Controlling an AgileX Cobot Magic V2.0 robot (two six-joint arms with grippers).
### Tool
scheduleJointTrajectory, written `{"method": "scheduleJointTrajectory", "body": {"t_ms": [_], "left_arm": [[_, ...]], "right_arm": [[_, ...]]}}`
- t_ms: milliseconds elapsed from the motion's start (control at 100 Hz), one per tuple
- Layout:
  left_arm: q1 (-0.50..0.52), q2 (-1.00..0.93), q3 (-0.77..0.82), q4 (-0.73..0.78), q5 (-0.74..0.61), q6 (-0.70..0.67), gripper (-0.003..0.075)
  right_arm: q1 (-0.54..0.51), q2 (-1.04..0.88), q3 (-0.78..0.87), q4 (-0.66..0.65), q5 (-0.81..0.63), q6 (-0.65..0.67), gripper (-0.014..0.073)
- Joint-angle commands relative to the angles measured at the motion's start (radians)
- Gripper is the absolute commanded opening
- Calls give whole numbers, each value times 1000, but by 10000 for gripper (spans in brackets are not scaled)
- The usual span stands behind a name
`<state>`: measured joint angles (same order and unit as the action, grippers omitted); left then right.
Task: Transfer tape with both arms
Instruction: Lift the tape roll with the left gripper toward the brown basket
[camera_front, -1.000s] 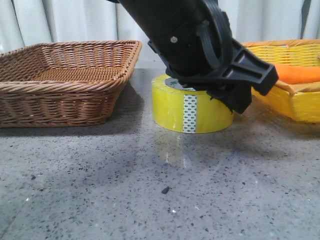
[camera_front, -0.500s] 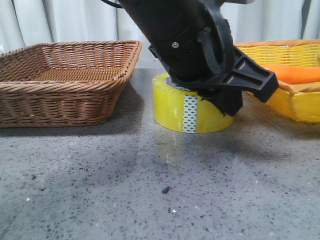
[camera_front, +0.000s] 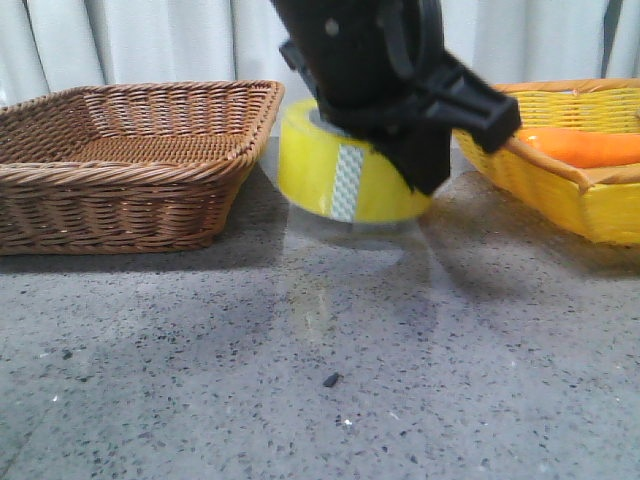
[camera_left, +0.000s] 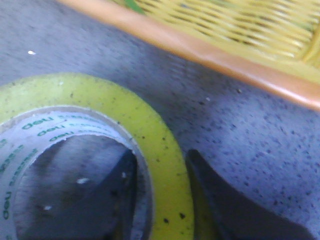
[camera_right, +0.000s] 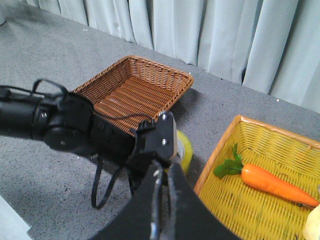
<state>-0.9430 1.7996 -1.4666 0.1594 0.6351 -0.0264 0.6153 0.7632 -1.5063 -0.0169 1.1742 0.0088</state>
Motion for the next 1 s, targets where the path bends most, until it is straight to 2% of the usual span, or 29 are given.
{"method": "scheduleJointTrajectory", "body": {"t_ms": [0, 230, 600, 800, 990], "left_arm": [[17, -88, -78, 22, -31, -1, -21], [72, -192, -103, 45, -11, -1, -21], [257, -285, -43, 47, 123, -1, -21], [307, -285, 145, 42, 16, -14, -21], [333, -285, 278, -25, -118, -14, -20]], "right_arm": [[-2, 0, -21, -14, -62, -9, -74], [-2, 0, -21, -14, -57, -9, -74], [-2, 0, -21, -14, -57, -9, -74], [-2, 0, -21, -14, -57, -9, -74], [-2, 0, -21, -14, -57, -9, -74]]}}
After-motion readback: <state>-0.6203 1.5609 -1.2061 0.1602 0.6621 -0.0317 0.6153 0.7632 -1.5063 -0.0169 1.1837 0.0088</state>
